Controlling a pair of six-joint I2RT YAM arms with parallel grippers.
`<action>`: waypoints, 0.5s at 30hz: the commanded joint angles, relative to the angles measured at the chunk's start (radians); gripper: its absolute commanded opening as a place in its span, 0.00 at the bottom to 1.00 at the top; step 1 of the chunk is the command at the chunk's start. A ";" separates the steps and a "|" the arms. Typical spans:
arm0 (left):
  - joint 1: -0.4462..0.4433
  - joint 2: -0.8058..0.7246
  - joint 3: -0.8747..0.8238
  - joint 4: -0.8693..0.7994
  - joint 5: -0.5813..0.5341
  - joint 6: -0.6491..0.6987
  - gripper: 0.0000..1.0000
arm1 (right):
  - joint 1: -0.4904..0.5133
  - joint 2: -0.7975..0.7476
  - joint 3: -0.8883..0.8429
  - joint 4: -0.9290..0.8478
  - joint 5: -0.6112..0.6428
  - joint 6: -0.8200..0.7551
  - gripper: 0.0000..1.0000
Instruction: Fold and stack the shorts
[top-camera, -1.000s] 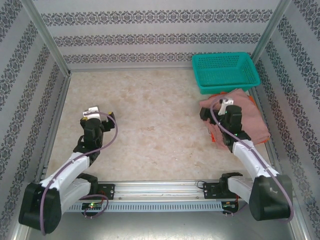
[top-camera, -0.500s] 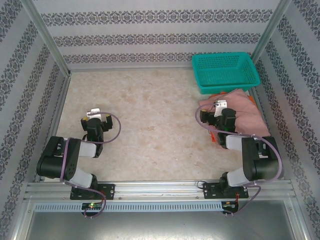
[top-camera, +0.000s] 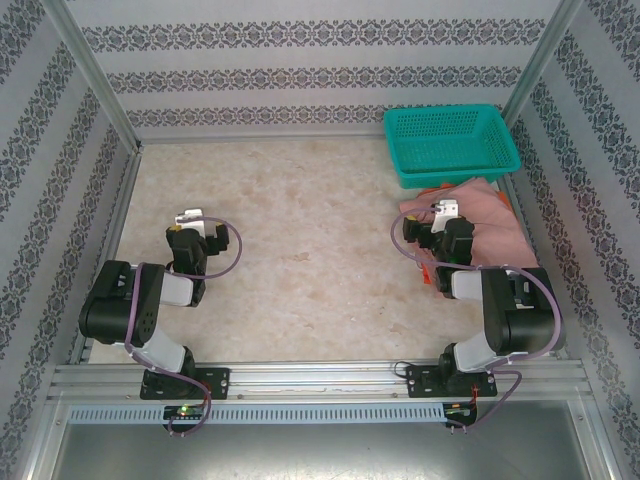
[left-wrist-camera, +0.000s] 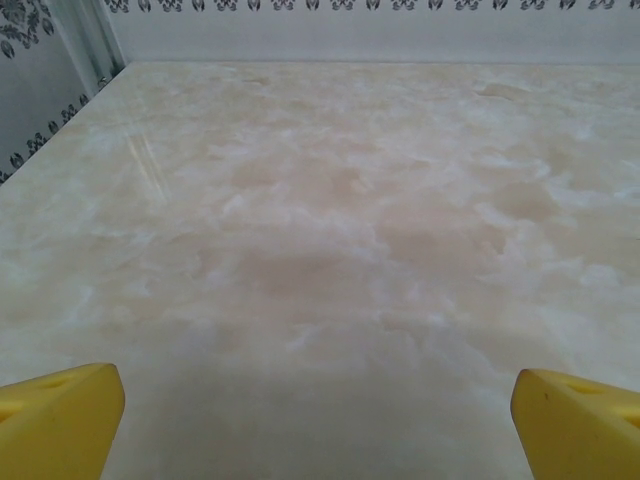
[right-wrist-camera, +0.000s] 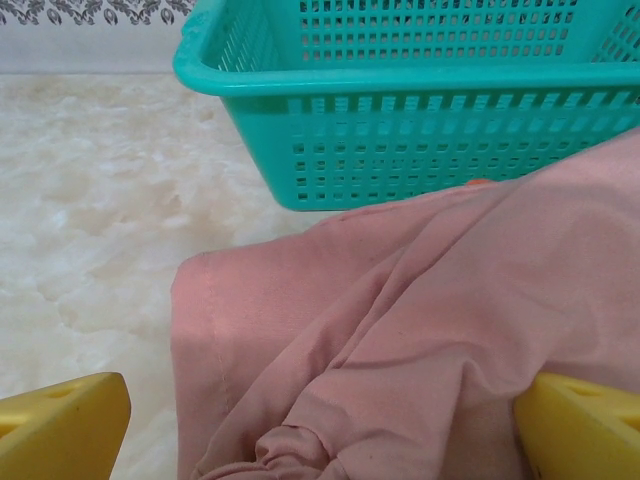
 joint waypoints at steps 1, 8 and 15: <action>0.011 -0.004 0.002 0.016 0.034 0.019 1.00 | 0.010 -0.001 -0.002 0.034 0.022 0.002 0.98; 0.010 0.000 0.029 -0.030 0.033 0.022 1.00 | 0.010 -0.002 -0.002 0.036 0.021 0.002 0.98; 0.012 0.002 0.027 -0.019 0.039 0.022 1.00 | 0.010 -0.002 -0.002 0.036 0.021 0.002 0.98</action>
